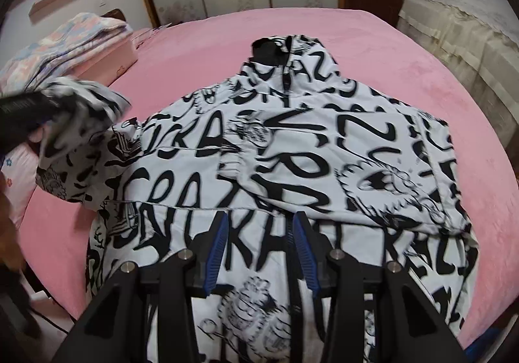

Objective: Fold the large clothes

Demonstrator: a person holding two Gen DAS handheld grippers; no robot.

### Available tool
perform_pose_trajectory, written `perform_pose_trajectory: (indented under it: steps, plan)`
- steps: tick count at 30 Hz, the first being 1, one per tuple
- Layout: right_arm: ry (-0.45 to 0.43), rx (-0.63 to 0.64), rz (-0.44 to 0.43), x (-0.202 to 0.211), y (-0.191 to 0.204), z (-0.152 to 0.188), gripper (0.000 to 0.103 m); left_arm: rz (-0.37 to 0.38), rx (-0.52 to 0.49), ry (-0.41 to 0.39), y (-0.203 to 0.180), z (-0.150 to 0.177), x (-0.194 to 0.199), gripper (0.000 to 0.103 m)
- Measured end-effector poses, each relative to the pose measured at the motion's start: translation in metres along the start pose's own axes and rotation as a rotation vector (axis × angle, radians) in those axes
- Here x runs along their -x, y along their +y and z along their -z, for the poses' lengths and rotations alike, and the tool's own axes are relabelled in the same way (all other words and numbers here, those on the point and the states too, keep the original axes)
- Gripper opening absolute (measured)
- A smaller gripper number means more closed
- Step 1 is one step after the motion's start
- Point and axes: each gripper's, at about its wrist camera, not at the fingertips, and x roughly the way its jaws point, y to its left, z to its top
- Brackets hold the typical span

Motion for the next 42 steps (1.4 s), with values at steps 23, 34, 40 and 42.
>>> perform_pose_trajectory:
  steps: [23, 34, 40, 42]
  plan:
    - [0.083, -0.011, -0.047, -0.017, -0.008, 0.036, 0.042, 0.162, -0.139, 0.239, -0.013, 0.099, -0.018, 0.070]
    - [0.090, -0.025, -0.164, -0.019, 0.007, 0.020, 0.044, 0.222, -0.016, 0.107, 0.045, 0.080, 0.063, 0.077]
    - [0.106, -0.057, -0.243, -0.044, 0.015, -0.002, 0.061, 0.123, 0.049, 0.038, 0.086, 0.085, 0.081, 0.079]
    - [0.126, -0.079, -0.273, -0.059, 0.016, -0.011, 0.061, 0.077, 0.053, 0.037, 0.095, 0.089, 0.076, 0.079]
